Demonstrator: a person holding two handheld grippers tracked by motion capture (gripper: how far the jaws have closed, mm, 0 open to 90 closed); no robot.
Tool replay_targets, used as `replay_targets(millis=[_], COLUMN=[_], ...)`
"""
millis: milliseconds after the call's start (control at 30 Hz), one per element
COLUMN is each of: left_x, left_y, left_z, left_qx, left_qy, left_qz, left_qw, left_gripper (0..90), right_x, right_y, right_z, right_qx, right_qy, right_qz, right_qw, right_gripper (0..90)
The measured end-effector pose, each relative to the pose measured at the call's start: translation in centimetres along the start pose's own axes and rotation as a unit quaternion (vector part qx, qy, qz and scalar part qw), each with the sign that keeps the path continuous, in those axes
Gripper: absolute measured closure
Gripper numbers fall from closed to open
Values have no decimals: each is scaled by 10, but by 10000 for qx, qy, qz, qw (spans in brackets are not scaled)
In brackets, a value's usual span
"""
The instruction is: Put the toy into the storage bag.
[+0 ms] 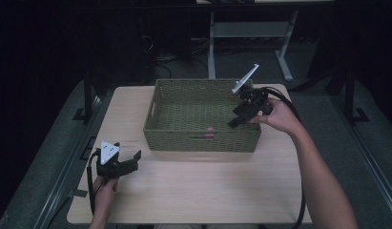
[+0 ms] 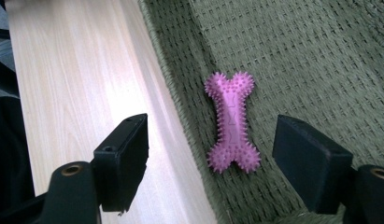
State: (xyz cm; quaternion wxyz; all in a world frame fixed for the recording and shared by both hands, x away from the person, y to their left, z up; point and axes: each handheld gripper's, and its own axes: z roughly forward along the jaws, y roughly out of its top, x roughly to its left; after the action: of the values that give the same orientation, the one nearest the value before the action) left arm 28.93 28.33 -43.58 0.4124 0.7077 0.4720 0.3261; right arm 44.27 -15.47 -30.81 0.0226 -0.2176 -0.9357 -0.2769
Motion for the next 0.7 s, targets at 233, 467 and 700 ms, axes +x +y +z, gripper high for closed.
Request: replay_targets(millis=[233,467,700], left_x=[0,0,1], left_y=[0,0,0], left_z=[0,0,-1], left_qx=[8,16,-3], left_qy=[-20,-15,2], left_qz=[-24,-11,-20], left_qw=[10000,10000,10000], left_gripper=[137,137,137], right_x=[7,15,23], right_y=[-10,-25,-35], right_z=[-6,-10,-12], right_qx=[-35,-111,-142], right_qy=[-36,-44,-82], right_qz=[-3,0,-16], right_qw=[10000,9999,9999], right_gripper=[255,249,249])
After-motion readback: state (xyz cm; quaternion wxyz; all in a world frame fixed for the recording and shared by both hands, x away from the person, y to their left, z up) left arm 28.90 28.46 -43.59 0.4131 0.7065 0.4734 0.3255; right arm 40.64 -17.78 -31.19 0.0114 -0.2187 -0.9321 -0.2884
